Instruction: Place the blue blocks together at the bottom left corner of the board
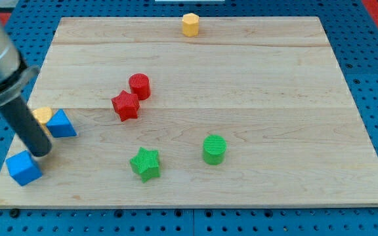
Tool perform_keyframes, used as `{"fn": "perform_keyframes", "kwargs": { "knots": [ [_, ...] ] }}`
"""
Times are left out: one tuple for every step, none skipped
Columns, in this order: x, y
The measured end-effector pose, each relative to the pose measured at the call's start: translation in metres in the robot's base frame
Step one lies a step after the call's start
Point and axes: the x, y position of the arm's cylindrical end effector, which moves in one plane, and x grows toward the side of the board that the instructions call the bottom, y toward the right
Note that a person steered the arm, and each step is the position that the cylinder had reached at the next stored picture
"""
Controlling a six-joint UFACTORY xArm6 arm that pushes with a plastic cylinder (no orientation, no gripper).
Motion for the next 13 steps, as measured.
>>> {"fn": "perform_keyframes", "kwargs": {
  "knots": [
    [-0.002,-0.030],
    [-0.029,-0.036],
    [-0.067,-0.019],
    [-0.103,0.050],
    [-0.113,0.110],
    [-0.112,0.107],
    [-0.098,0.087],
    [-0.090,0.064],
    [-0.068,0.065],
    [-0.053,0.061],
    [-0.046,0.036],
    [-0.037,0.027],
    [-0.029,0.018]
  ]
}}
